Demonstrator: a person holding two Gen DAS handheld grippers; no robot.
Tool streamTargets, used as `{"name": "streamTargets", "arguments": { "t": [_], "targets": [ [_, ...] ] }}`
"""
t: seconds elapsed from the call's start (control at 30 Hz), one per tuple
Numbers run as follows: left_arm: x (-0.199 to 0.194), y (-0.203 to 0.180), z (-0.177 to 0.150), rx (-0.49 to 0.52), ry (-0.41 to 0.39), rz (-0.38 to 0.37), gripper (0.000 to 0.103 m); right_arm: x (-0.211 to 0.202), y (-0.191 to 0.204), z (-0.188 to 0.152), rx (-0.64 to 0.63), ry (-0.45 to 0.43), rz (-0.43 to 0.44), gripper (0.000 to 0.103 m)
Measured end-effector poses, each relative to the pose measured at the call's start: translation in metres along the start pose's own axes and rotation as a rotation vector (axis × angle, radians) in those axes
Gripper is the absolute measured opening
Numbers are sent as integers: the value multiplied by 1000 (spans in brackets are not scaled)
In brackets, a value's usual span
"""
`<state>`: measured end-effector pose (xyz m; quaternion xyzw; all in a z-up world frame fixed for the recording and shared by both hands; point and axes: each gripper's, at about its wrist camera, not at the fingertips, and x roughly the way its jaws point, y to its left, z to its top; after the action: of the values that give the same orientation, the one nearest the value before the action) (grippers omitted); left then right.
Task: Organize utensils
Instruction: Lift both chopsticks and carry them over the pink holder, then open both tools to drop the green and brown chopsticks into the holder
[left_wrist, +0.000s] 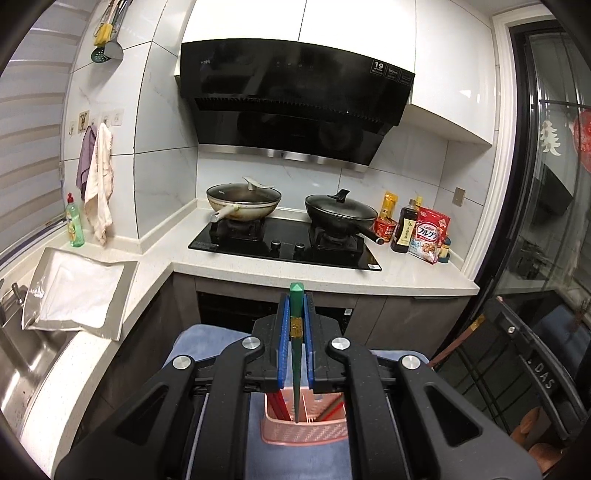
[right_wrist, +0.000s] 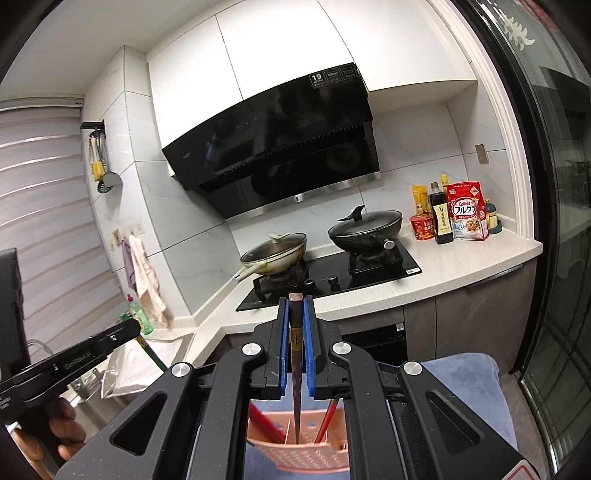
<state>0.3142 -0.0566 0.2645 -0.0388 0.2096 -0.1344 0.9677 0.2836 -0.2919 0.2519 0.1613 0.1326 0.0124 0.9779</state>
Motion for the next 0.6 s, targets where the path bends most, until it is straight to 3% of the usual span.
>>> {"name": "streamTargets", "arguments": {
  "t": [0.6],
  "targets": [
    [70,14,-44,-3,111,21,7,69,-13,-53,-26,142,-35,7]
  ]
}}
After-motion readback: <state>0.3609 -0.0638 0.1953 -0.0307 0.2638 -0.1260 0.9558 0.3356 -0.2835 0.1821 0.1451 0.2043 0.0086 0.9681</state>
